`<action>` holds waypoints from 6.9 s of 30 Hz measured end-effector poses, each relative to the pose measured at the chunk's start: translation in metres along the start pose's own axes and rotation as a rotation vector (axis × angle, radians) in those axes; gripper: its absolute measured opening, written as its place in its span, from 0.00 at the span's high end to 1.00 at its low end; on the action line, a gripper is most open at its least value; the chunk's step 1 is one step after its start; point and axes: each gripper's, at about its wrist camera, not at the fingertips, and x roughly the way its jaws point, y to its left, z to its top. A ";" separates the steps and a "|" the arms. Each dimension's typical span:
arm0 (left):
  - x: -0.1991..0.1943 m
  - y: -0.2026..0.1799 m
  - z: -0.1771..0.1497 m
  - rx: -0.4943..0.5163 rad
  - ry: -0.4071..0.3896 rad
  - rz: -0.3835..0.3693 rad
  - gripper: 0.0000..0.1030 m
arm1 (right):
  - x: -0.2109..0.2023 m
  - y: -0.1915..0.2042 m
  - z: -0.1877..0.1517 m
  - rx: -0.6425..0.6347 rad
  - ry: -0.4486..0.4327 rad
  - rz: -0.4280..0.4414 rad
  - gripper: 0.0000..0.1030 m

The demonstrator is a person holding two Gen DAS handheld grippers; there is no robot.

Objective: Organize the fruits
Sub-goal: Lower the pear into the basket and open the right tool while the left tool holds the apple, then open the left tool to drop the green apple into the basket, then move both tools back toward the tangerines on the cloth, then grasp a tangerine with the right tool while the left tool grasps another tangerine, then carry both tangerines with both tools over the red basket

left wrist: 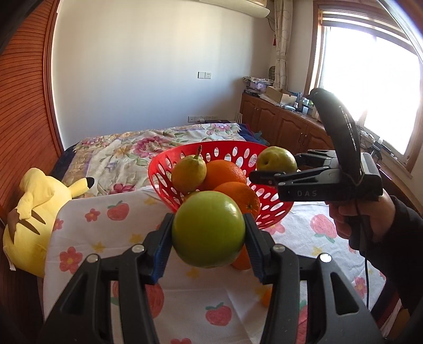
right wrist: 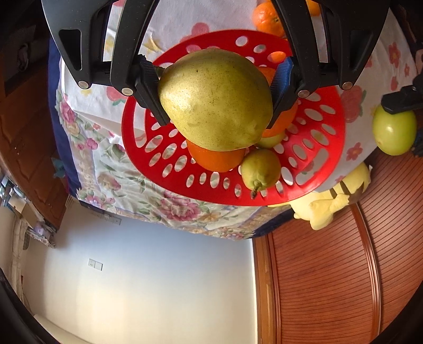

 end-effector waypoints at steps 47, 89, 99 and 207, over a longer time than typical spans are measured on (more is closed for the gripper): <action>0.103 0.010 0.041 0.015 0.073 0.060 0.52 | -0.017 -0.021 -0.019 0.034 -0.091 0.017 0.24; 0.023 -0.049 -0.084 0.035 0.060 0.043 0.42 | -0.084 0.026 -0.120 0.121 -0.050 0.028 0.25; 0.016 -0.061 -0.111 0.054 0.051 0.044 0.42 | -0.075 0.032 -0.148 0.149 -0.017 0.031 0.35; 0.017 -0.076 -0.073 0.068 0.112 -0.008 0.68 | -0.073 0.040 -0.183 0.153 0.015 0.065 0.62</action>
